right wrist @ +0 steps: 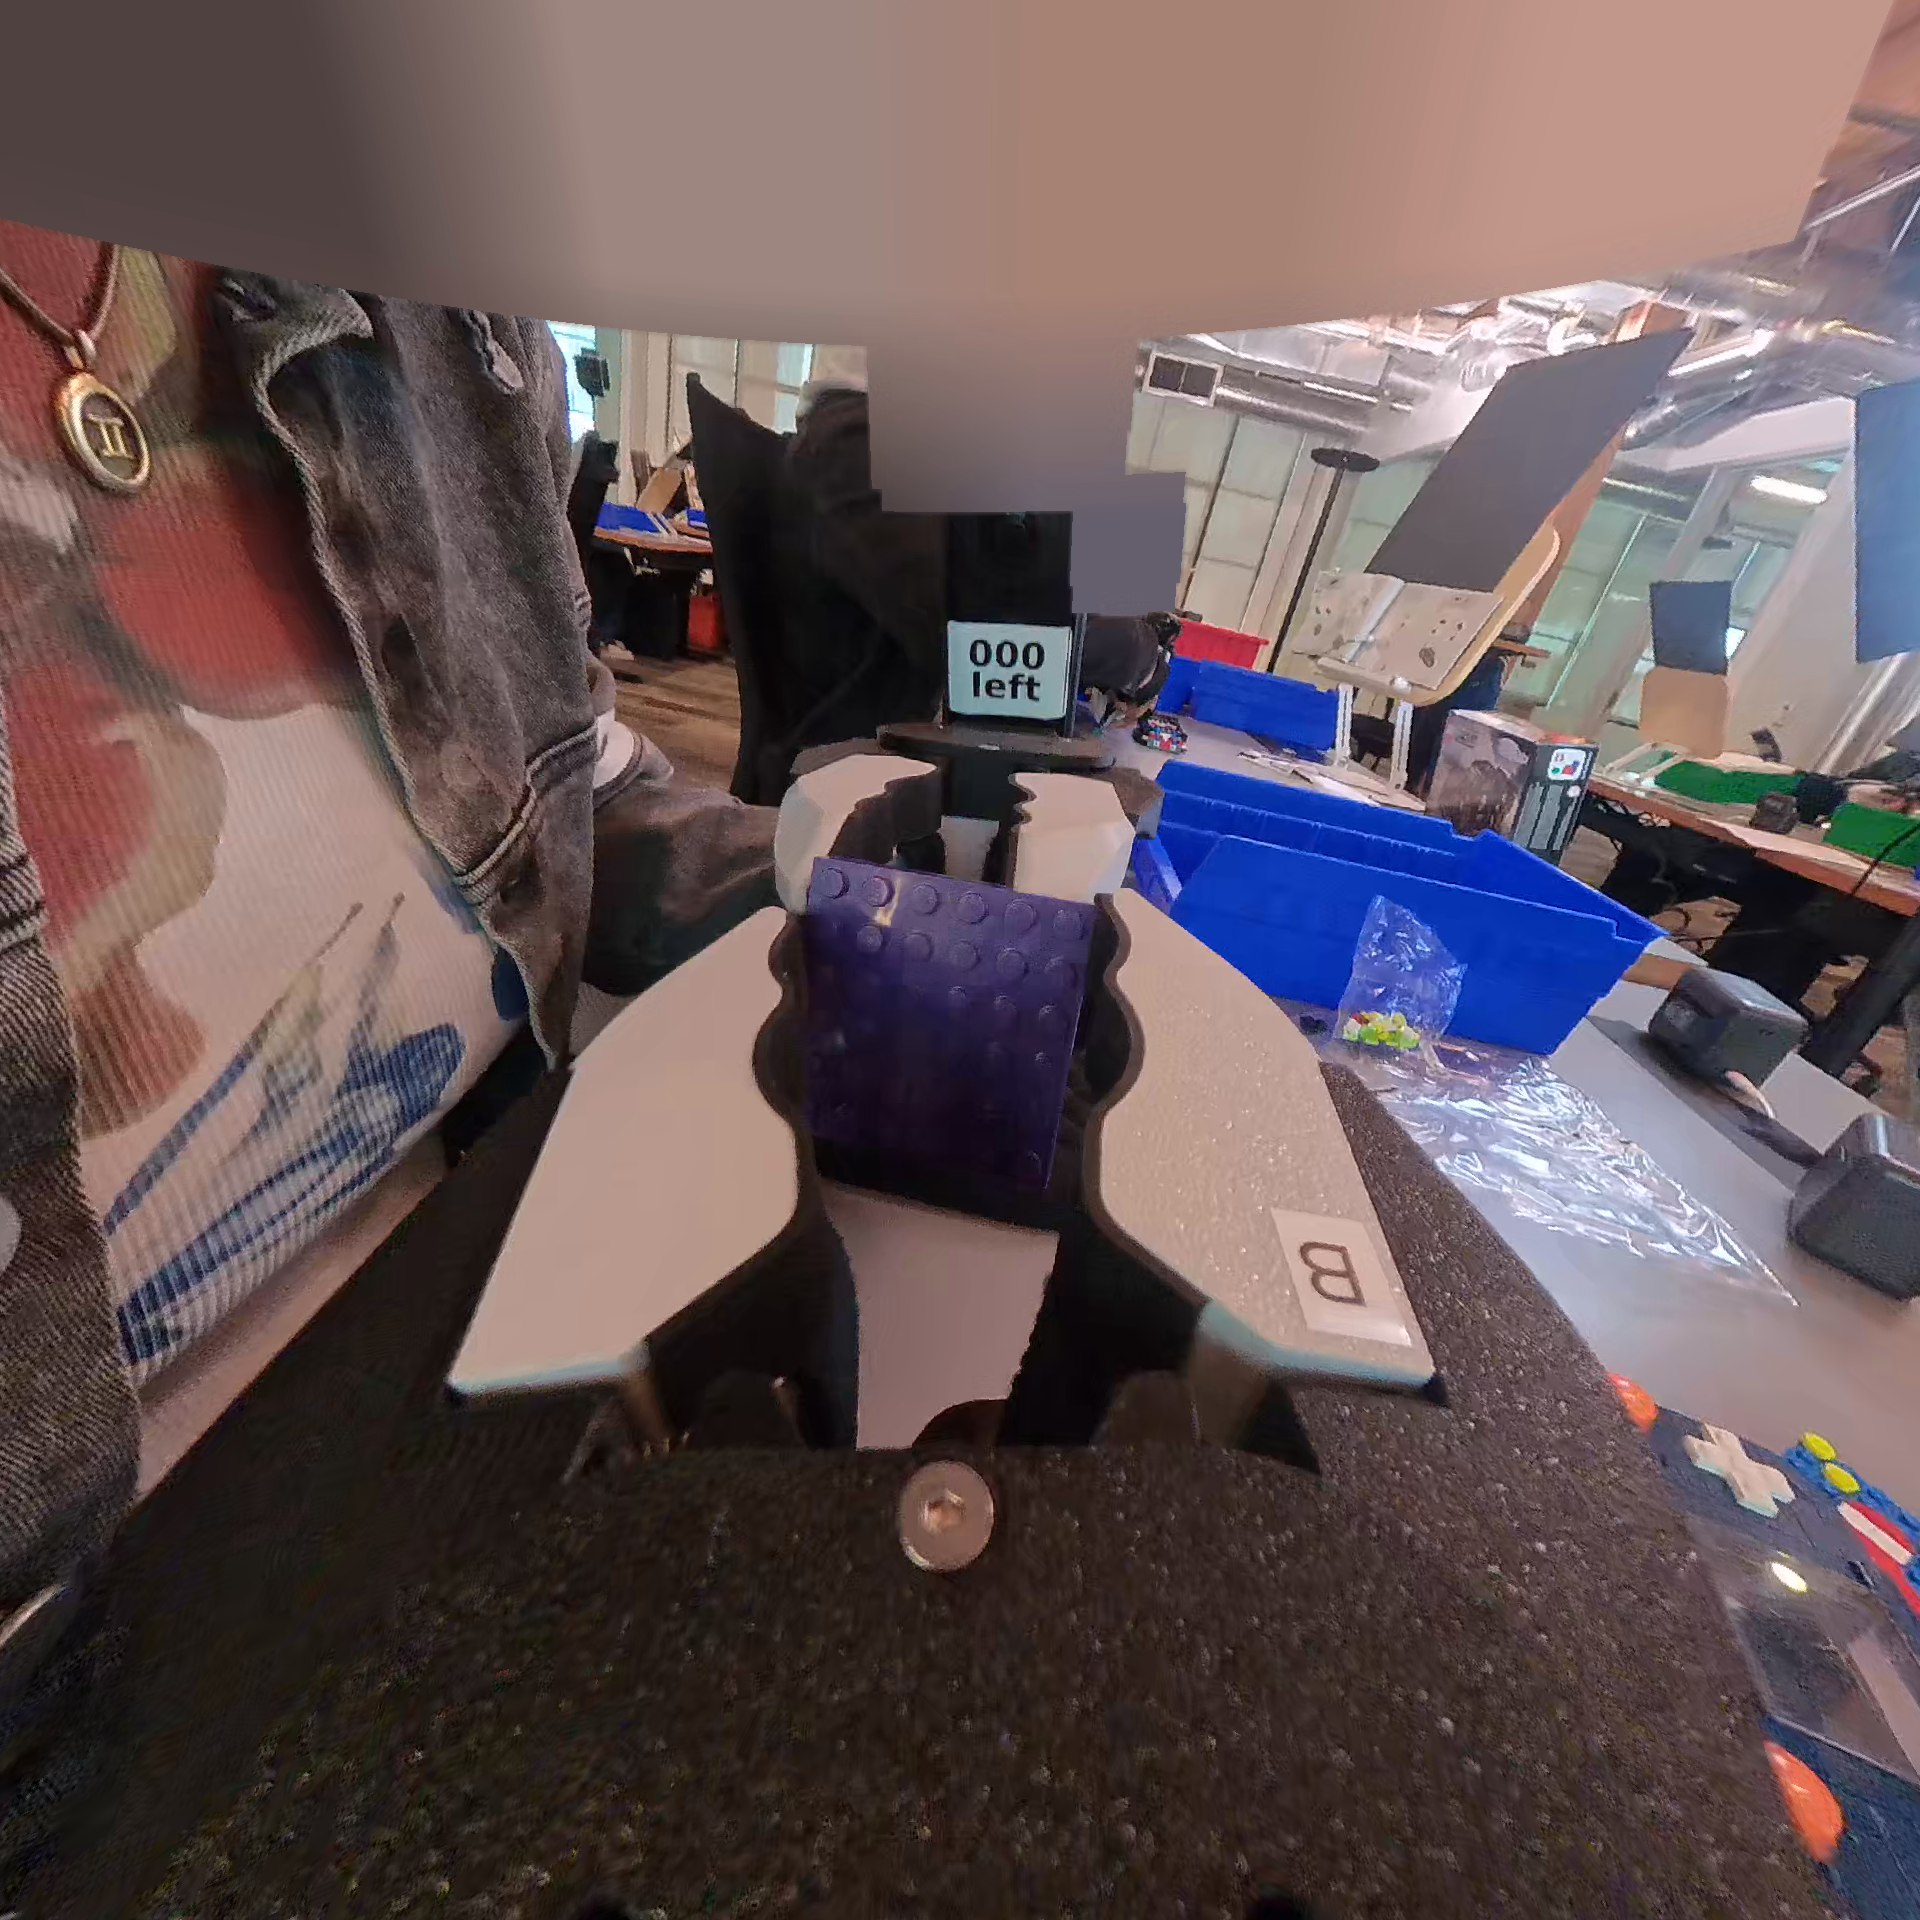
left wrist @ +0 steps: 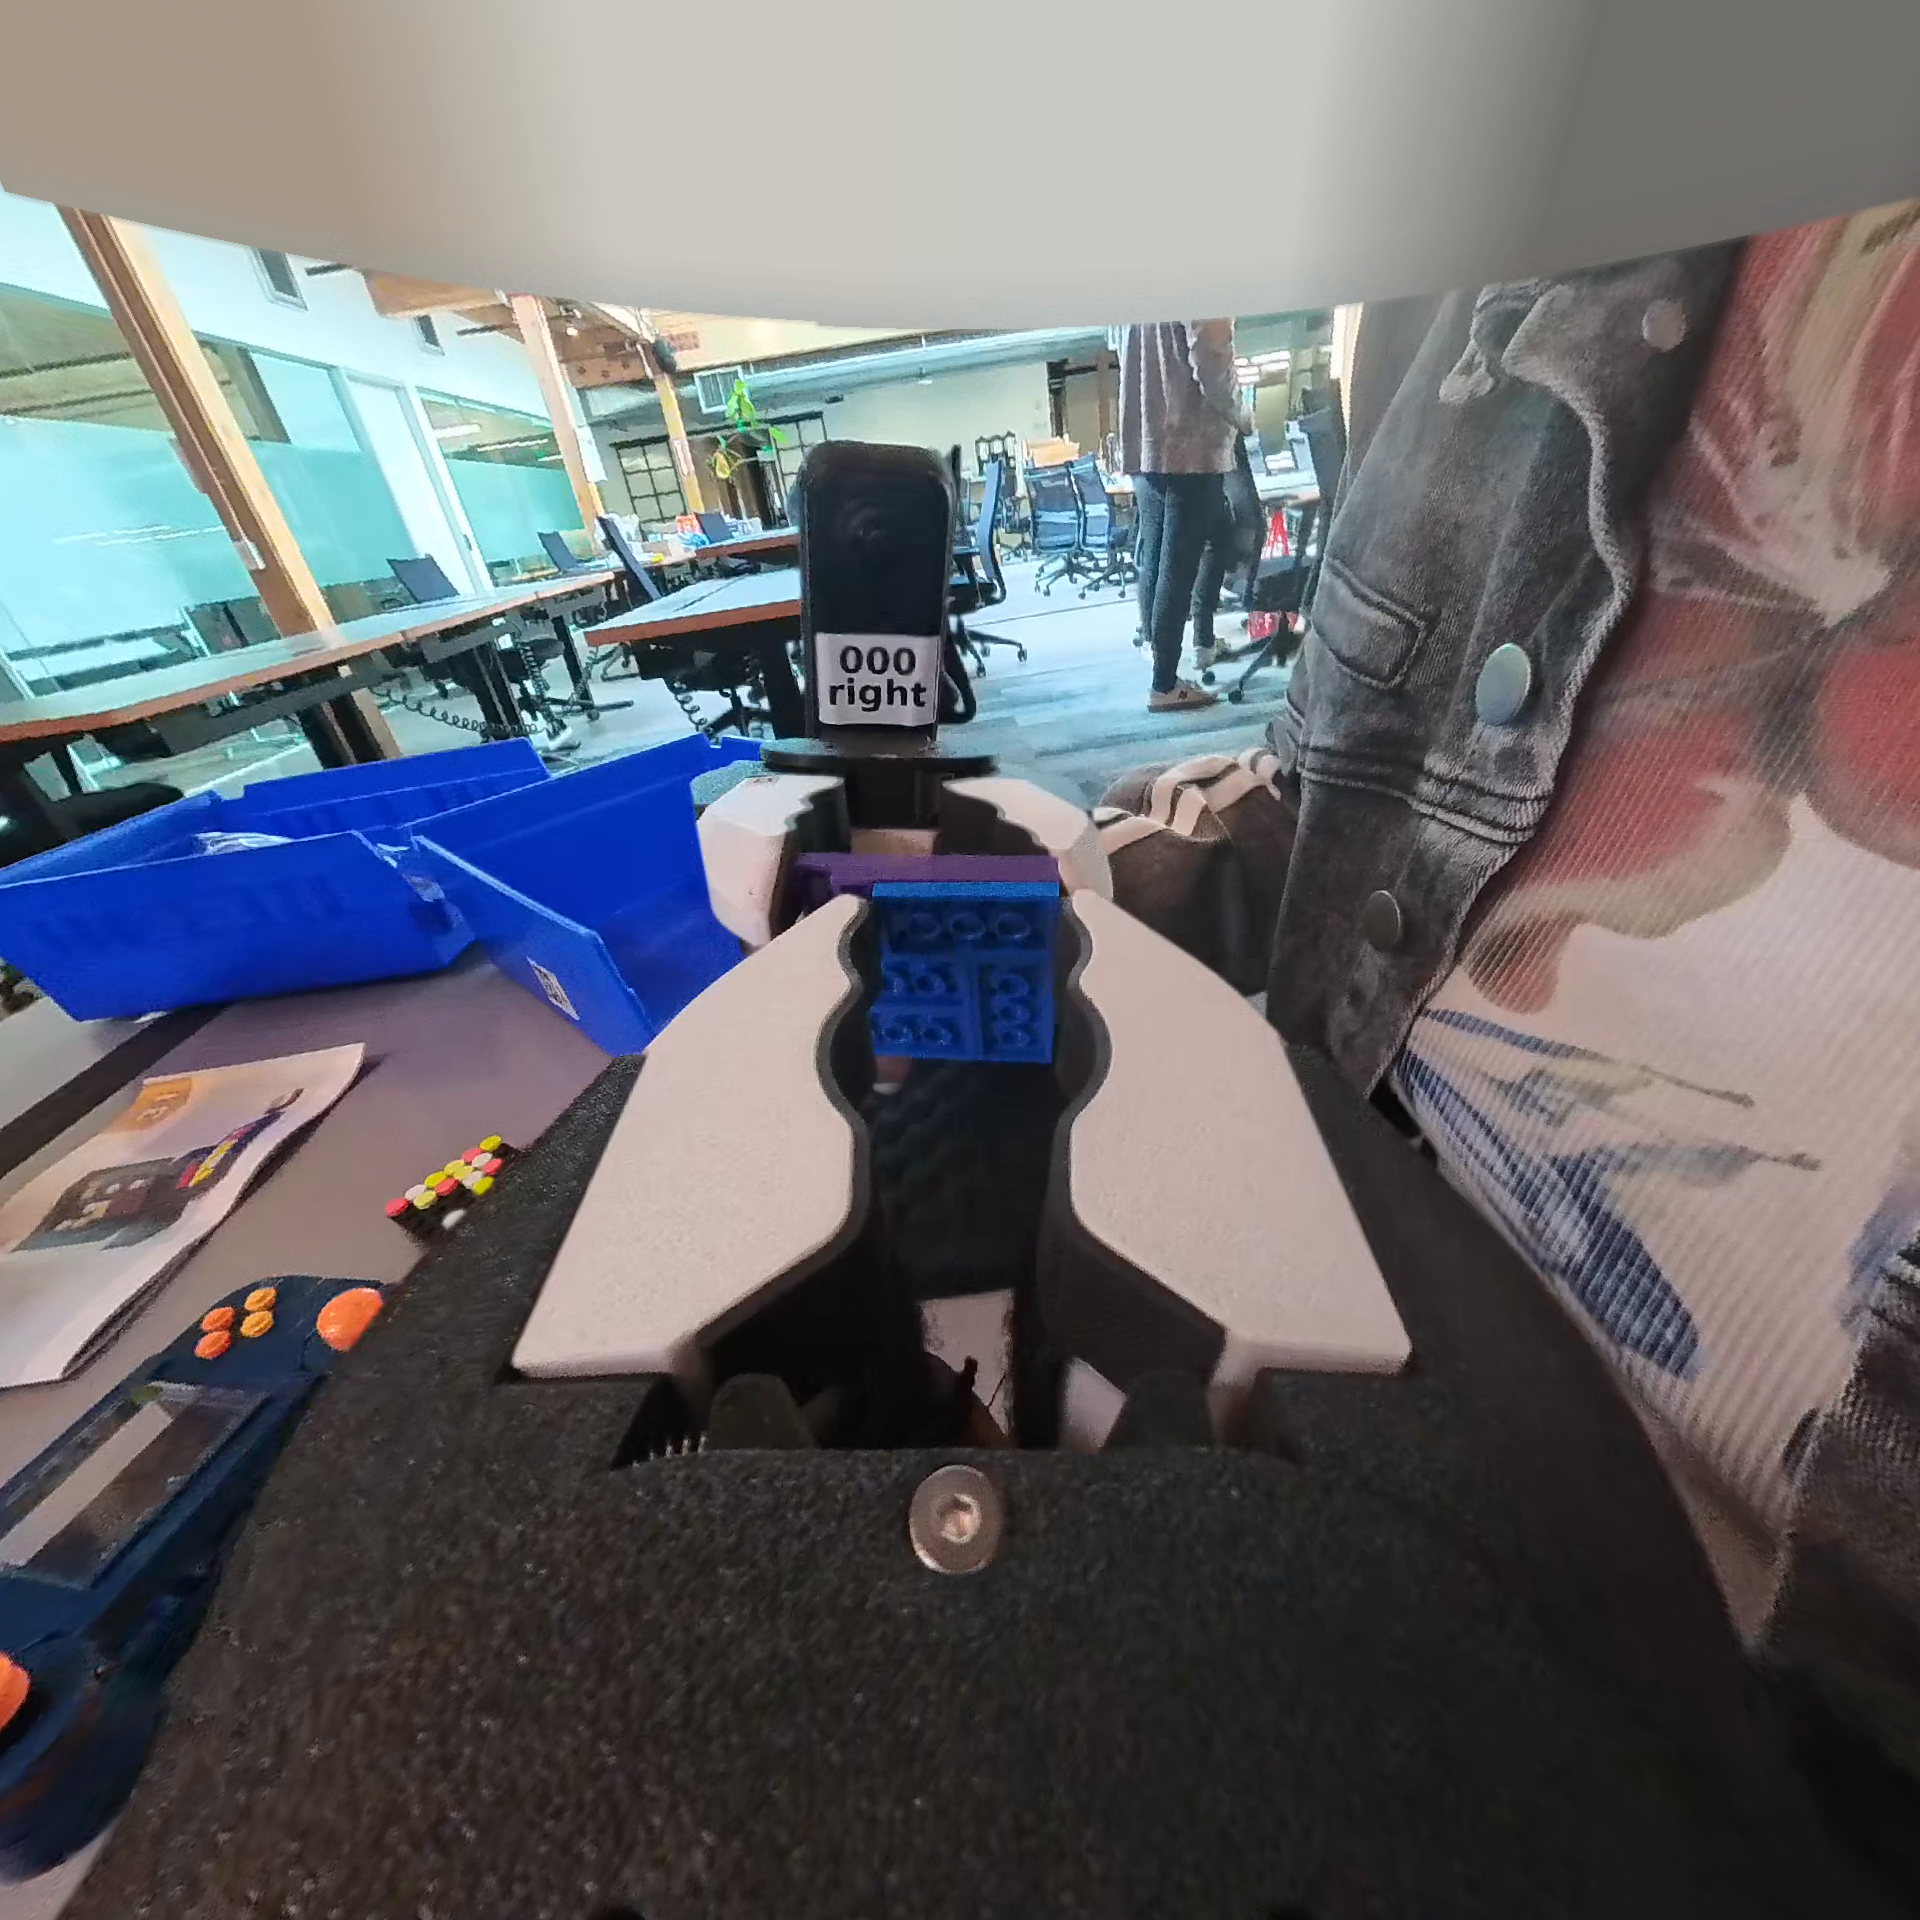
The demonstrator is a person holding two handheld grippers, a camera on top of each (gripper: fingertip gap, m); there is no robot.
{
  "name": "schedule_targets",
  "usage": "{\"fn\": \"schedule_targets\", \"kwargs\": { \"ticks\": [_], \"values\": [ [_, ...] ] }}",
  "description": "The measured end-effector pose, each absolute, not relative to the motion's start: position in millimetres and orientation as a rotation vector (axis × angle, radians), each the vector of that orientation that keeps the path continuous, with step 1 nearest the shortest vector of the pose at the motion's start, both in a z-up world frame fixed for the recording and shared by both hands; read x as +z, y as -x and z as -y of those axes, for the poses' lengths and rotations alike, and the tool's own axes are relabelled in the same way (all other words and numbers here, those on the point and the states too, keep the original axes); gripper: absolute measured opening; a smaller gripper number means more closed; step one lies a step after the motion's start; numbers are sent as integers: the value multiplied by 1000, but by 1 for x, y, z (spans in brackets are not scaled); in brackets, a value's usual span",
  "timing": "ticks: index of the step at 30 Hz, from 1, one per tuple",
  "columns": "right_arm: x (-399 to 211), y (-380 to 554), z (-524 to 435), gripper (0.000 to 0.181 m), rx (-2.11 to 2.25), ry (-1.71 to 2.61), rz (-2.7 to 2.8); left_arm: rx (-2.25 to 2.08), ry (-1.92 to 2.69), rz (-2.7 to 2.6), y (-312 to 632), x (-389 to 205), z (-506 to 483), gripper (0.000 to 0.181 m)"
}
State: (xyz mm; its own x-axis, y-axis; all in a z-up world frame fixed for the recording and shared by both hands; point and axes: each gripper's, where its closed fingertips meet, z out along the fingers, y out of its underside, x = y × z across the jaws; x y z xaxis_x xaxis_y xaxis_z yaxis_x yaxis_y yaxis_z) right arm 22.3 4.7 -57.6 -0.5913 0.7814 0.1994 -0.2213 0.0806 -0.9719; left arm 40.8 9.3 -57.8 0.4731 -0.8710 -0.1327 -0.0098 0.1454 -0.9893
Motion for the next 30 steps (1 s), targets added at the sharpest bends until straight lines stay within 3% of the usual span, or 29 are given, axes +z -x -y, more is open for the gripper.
{"fn": "schedule_targets", "kwargs": {
  "ticks": [5,8,17,30],
  "values": [
    [-9,-56,-62,51,1854,589,1106,-851,1194,-544,22,-37,-8,31],
    [-40,-40,-60,52,1718,710,1312,-627,1341,-645,26,-64,-16,32],
    [-91,-16,-62,53,1375,852,1560,-456,1375,-434,77,-56,-22,31],
    [-103,-12,-68,54,1315,892,1461,-89,1391,-123,154,-36,-4,32]
  ]
}}
